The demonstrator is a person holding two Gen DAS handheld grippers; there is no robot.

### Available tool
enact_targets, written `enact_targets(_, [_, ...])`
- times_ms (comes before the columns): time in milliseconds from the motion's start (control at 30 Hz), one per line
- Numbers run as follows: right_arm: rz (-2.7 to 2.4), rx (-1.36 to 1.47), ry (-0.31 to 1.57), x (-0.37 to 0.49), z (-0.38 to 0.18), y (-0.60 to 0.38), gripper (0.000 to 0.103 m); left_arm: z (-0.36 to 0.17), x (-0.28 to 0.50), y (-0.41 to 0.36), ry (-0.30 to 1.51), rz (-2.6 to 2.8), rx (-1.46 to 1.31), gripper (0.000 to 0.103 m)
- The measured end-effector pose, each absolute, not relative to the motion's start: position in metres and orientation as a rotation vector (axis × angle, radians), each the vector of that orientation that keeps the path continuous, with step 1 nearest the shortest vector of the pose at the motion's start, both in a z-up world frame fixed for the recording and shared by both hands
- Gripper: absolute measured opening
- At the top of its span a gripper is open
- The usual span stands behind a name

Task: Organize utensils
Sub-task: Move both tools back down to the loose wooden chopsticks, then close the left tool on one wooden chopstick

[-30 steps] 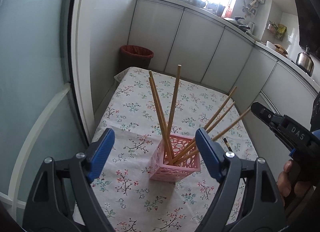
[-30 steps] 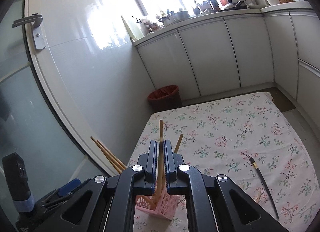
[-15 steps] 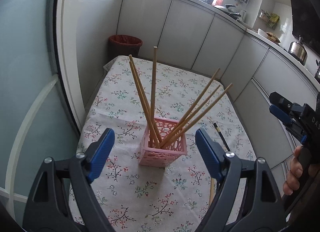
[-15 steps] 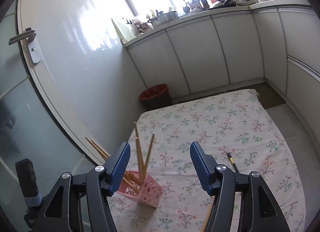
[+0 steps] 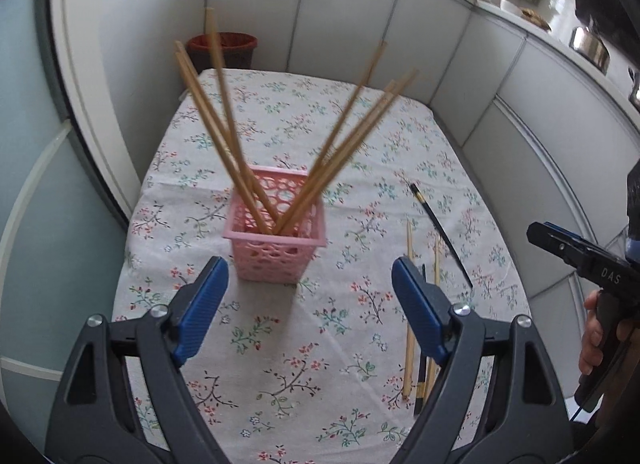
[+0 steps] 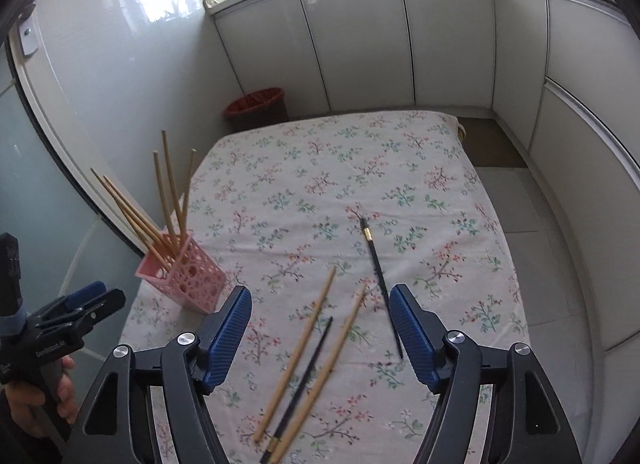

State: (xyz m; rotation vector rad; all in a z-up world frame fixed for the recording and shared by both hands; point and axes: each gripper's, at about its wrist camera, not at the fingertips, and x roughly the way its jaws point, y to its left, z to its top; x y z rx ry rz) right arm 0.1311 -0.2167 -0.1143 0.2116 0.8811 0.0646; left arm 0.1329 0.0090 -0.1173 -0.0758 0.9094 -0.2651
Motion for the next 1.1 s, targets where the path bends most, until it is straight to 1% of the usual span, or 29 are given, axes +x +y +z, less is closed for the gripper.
enact_targets(367, [-0.024, 0.261, 1.062, 0.126, -0.152, -0.258, 0.073, -0.142, 0.129, -0.068, 0.966, -0.331, 0.111, 0.084])
enact_targets(600, [-0.044, 0.266, 1.124, 0.127, -0.169, -0.269, 0.073, -0.175, 0.147, -0.105, 1.067, -0.345, 0.189, 0.084])
enact_targets(767, [-0.053, 0.263, 1.156, 0.129, -0.179, -0.273, 0.073, -0.196, 0.165, -0.118, 1.126, -0.339, 0.170, 0.084])
enact_targets(900, [-0.051, 0.254, 1.184, 0.133, -0.188, -0.274, 0.073, -0.201, 0.180, -0.125, 1.132, -0.346, 0.116, 0.084])
enact_targets(933, [-0.051, 0.250, 1.190, 0.134, -0.190, -0.274, 0.073, -0.202, 0.185, -0.127, 1.130, -0.350, 0.104, 0.082])
enact_targets(1000, [-0.051, 0.245, 1.200, 0.134, -0.194, -0.275, 0.073, -0.204, 0.191, -0.131, 1.129, -0.352, 0.086, 0.069])
enact_targets(1033, [-0.052, 0.244, 1.205, 0.135, -0.195, -0.275, 0.073, -0.206, 0.194, -0.133, 1.129, -0.358, 0.076, 0.054])
enact_targets(1067, [-0.053, 0.244, 1.209, 0.135, -0.197, -0.276, 0.073, -0.209, 0.198, -0.135, 1.133, -0.364, 0.069, 0.043])
enact_targets(1100, [-0.053, 0.247, 1.215, 0.135, -0.199, -0.277, 0.073, -0.211, 0.201, -0.137, 1.139, -0.368, 0.059, 0.039])
